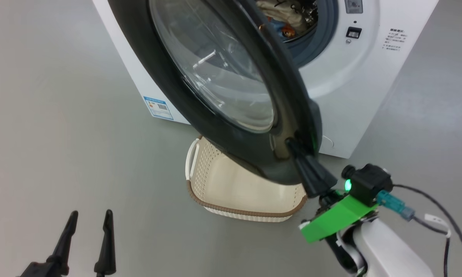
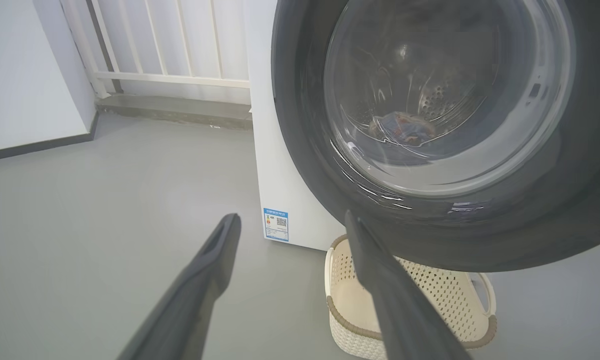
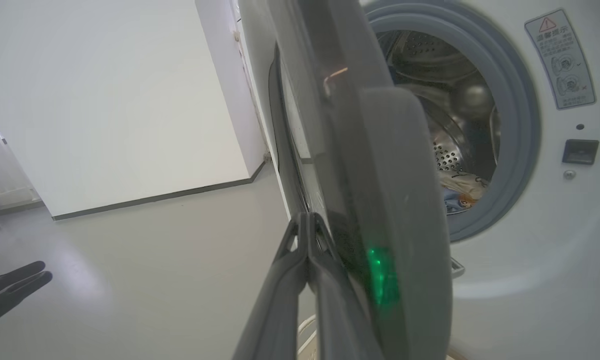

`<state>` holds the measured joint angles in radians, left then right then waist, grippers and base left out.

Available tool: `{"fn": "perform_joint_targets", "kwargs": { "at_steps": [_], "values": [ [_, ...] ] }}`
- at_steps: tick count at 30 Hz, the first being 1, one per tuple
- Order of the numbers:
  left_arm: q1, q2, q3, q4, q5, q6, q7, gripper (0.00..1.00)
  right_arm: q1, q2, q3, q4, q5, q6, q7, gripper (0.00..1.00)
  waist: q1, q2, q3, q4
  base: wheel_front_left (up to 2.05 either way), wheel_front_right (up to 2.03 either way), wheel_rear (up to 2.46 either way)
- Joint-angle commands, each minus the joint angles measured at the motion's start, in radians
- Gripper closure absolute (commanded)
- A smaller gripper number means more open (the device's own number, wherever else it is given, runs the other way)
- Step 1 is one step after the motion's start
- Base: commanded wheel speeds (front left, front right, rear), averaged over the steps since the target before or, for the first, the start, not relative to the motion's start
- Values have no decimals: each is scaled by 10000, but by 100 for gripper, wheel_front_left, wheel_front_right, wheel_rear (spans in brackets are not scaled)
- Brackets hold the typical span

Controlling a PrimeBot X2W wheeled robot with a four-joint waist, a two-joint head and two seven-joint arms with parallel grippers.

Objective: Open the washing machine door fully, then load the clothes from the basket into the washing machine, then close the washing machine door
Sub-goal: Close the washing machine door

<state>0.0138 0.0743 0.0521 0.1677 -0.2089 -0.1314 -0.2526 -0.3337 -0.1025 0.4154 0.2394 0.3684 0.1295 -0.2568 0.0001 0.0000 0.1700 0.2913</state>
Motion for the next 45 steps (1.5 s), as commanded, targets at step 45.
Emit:
{"fn": "perform_joint_targets", "kwargs": {
  "at_steps": [45],
  "values": [
    [-2533, -235, -1123, -822, -468, 8, -92, 0, -4710, -1195, -3450, 681, -916, 12, -49, 100, -1, 0, 3230, 1493, 0, 0, 0]
  ]
}}
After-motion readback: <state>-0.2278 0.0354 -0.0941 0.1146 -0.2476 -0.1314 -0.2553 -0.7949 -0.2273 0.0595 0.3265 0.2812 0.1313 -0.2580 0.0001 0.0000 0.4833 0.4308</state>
